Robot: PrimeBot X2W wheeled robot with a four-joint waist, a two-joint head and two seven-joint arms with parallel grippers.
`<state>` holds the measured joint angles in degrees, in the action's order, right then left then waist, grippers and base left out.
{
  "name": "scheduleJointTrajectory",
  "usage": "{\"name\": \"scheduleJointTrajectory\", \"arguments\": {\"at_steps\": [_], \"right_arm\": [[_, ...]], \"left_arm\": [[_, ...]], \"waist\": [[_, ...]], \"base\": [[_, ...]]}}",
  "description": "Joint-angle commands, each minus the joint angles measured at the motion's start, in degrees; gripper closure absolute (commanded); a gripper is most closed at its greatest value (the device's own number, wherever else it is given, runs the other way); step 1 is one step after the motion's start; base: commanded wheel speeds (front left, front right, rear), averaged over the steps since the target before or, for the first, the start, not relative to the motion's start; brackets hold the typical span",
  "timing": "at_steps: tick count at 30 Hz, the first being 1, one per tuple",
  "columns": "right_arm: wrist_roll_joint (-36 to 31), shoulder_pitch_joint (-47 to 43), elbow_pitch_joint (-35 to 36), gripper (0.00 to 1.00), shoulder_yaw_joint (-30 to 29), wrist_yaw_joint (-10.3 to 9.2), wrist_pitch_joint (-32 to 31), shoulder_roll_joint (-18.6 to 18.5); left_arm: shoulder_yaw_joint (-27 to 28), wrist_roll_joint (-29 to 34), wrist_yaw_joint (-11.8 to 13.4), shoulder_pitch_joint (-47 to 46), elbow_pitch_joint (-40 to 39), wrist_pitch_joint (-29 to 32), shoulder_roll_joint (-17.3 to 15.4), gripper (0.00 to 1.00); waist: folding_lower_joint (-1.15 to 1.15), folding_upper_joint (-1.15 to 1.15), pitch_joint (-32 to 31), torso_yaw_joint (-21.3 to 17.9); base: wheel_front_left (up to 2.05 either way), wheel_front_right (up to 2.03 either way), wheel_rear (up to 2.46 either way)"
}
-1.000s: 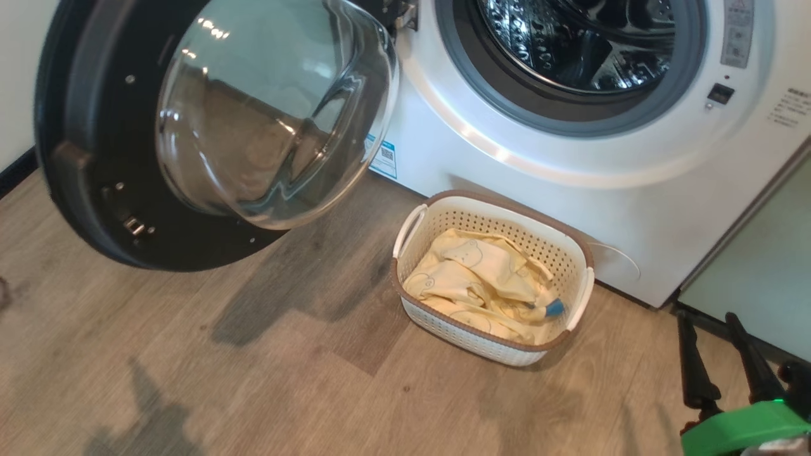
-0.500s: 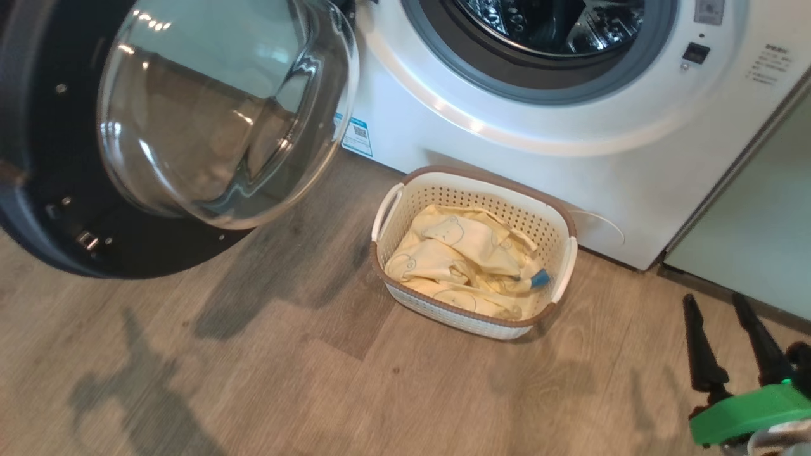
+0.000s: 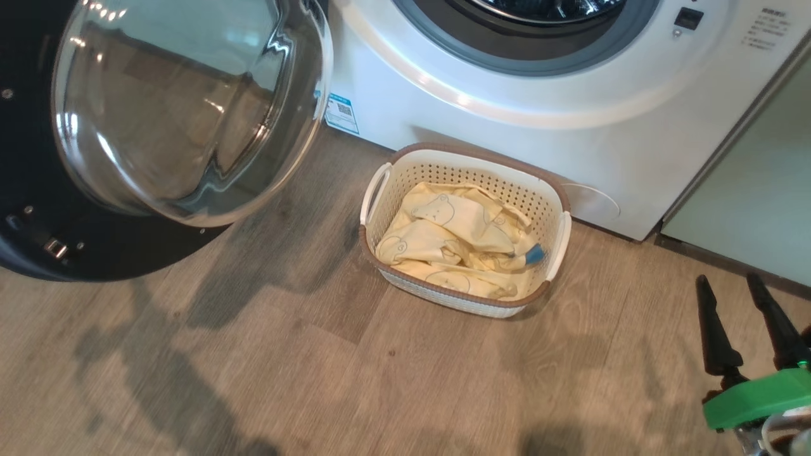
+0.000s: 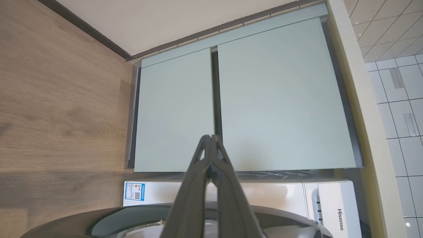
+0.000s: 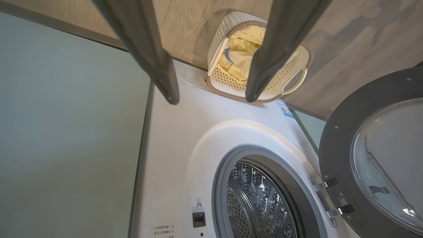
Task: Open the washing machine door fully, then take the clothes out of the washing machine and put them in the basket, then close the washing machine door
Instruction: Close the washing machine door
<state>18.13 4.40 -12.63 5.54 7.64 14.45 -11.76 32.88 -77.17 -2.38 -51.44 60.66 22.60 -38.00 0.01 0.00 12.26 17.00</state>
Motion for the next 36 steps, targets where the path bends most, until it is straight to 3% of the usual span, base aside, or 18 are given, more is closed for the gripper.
{"name": "scheduleJointTrajectory", "arguments": {"at_steps": [1, 23, 36], "right_arm": [[0.0, 2.0, 1.7, 0.00, 1.0, -0.15, 0.5, -1.4], [-0.4, 3.6, 1.5, 0.00, 0.8, -0.15, 0.5, -0.6], [-0.2, 2.8, 0.7, 0.00, 0.6, -0.15, 0.5, 0.6]], "left_arm": [[-0.2, 0.5, -0.5, -1.5, -1.2, 0.7, -4.8, 1.00], [-7.4, 3.8, -0.1, -6.7, -0.9, 7.8, -2.3, 1.00], [-11.2, 5.0, -2.1, -6.2, -0.9, 13.4, 0.1, 1.00]], "waist": [[-0.01, 0.00, 0.3, -0.1], [-0.01, 0.00, 2.3, -1.2], [-0.01, 0.00, -0.4, -0.7]], "base": [[0.00, 0.00, 0.00], [0.00, 0.00, 0.00], [0.00, 0.00, 0.00]]}}
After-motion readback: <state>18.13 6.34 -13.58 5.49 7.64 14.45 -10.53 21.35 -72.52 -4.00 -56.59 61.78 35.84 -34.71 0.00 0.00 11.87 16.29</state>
